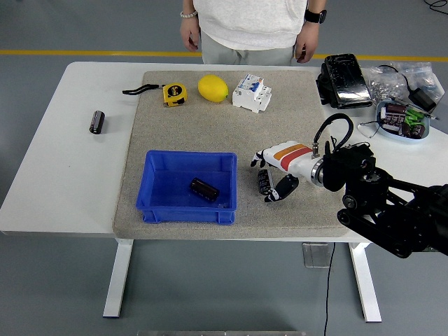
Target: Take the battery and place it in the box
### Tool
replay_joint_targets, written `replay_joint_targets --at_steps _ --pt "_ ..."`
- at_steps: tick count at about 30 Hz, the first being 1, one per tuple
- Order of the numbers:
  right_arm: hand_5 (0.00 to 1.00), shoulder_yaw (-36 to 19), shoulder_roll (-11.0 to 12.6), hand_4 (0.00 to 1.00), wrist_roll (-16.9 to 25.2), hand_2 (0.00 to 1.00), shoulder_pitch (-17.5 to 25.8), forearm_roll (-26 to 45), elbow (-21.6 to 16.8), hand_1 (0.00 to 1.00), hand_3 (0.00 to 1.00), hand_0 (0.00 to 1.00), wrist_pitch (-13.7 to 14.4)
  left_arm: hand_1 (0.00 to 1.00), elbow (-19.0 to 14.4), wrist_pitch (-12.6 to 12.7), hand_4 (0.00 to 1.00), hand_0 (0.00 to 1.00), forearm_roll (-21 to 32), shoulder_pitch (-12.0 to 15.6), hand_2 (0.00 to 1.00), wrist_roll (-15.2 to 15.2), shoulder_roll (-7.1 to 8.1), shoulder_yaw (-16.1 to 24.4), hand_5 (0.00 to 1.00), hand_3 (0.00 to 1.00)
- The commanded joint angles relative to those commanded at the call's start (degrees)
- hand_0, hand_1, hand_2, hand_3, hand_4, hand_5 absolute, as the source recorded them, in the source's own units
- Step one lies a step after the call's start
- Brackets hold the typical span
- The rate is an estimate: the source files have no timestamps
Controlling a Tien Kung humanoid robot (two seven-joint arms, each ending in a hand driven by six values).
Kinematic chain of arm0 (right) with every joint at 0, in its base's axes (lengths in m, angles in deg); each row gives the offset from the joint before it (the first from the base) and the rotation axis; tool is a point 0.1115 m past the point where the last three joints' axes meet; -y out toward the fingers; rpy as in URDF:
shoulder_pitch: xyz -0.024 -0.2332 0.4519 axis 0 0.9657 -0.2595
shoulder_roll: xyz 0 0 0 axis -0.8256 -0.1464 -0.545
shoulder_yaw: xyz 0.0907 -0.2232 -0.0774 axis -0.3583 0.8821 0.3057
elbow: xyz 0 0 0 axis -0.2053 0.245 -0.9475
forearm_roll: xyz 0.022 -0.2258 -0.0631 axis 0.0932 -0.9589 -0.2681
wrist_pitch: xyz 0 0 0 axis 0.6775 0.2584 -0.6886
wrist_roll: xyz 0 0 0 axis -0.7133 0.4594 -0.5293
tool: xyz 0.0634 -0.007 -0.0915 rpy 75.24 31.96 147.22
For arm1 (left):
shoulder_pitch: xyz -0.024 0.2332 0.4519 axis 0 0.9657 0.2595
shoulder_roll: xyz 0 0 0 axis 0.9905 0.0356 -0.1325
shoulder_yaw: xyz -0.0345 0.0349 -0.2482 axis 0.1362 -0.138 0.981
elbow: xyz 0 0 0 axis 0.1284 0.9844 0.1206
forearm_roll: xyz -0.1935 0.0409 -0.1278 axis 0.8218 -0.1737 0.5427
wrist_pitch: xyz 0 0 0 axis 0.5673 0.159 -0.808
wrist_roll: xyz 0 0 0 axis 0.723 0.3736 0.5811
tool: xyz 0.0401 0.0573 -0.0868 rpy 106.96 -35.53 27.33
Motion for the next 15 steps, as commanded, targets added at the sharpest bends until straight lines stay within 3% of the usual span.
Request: replay_joint_targets --at_steps 3,4,15 --pt "0.261 0.1 -0.1 0.998 -0.1 0.650 0.0 0.6 0.4 0.598 0.726 0.569 1.7 0.793 0.0 0.0 0.689 0.816 0.0 -0.1 0.824 0.0 0.06 -0.1 0.546 0.669" --pt "0.247 0.1 -0.1 0.972 0.0 0.589 0.0 0.6 0.6 0.566 0.604 0.530 2.2 0.793 0.0 0.0 0.689 0.816 0.1 -0.1 0.824 0.0 0.08 -0.1 0.546 0.669" --pt "0.226 0.7 -0.5 0.945 0.1 0.564 0.4 0.7 1.4 0.535 0.567 0.507 2.4 0.790 0.0 0.0 0.689 0.815 0.3 -0.2 0.824 0.0 0.07 -0.2 0.546 0.669"
